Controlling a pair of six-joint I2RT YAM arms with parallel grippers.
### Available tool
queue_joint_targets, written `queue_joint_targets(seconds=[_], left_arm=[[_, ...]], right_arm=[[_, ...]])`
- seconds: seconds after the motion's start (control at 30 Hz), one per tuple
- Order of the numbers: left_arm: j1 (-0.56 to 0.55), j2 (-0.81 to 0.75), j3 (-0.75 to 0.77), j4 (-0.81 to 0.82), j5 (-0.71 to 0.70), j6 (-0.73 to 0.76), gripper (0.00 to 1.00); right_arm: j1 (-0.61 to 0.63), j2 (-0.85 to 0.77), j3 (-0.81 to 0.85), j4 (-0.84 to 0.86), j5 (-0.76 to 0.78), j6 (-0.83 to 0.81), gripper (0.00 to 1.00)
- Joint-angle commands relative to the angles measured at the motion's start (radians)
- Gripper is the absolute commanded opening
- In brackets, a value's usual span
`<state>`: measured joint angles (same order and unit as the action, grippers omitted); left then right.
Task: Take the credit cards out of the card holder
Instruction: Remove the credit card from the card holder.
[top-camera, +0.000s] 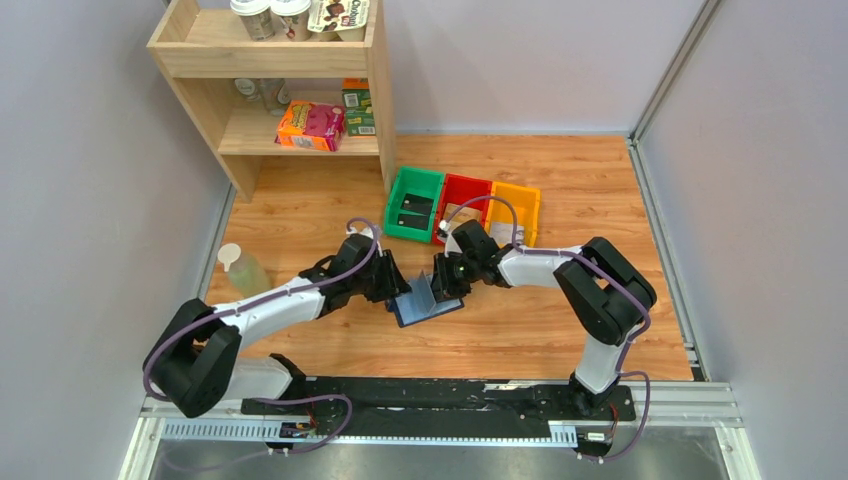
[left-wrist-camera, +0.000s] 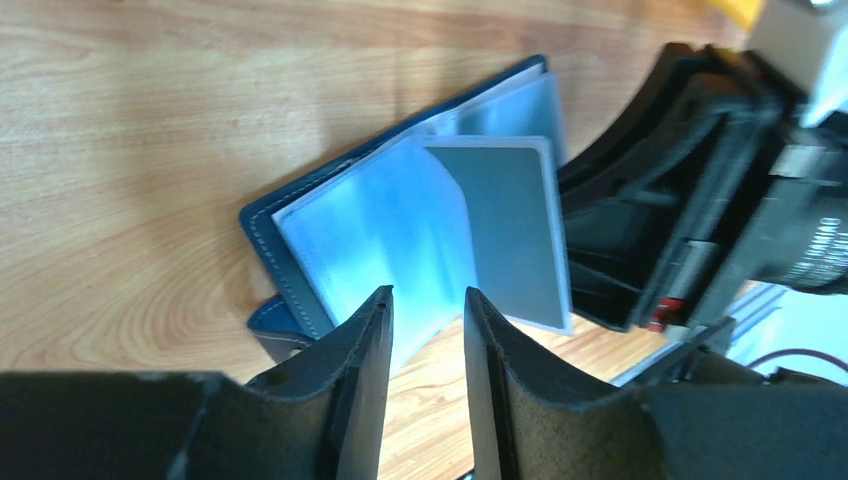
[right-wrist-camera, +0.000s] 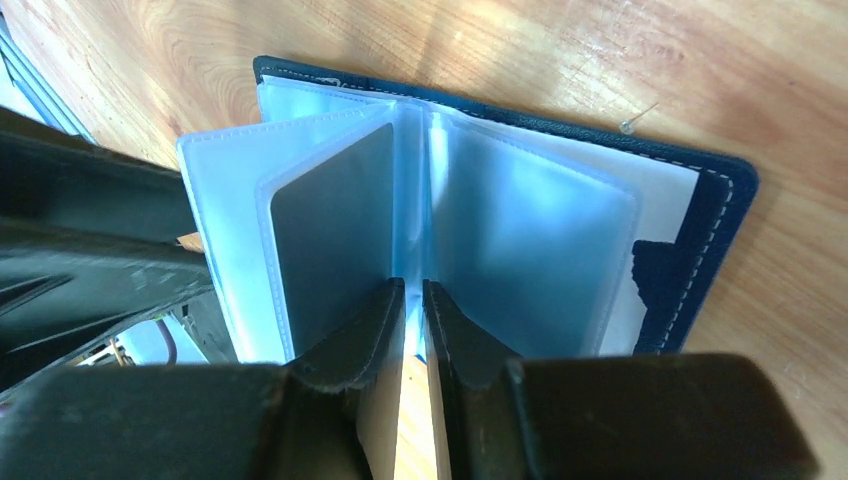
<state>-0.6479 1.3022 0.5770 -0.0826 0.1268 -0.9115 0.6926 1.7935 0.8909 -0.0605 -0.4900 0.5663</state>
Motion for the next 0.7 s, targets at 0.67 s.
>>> queue_joint_targets(seconds=[0.67], left_arm=[[-0.021,0.066,0.158,-0.029,0.01,0.034,0.35]], right_arm=[[-0.002,-0.051,0.016,-0.088,0.114,-0.052,0.22]])
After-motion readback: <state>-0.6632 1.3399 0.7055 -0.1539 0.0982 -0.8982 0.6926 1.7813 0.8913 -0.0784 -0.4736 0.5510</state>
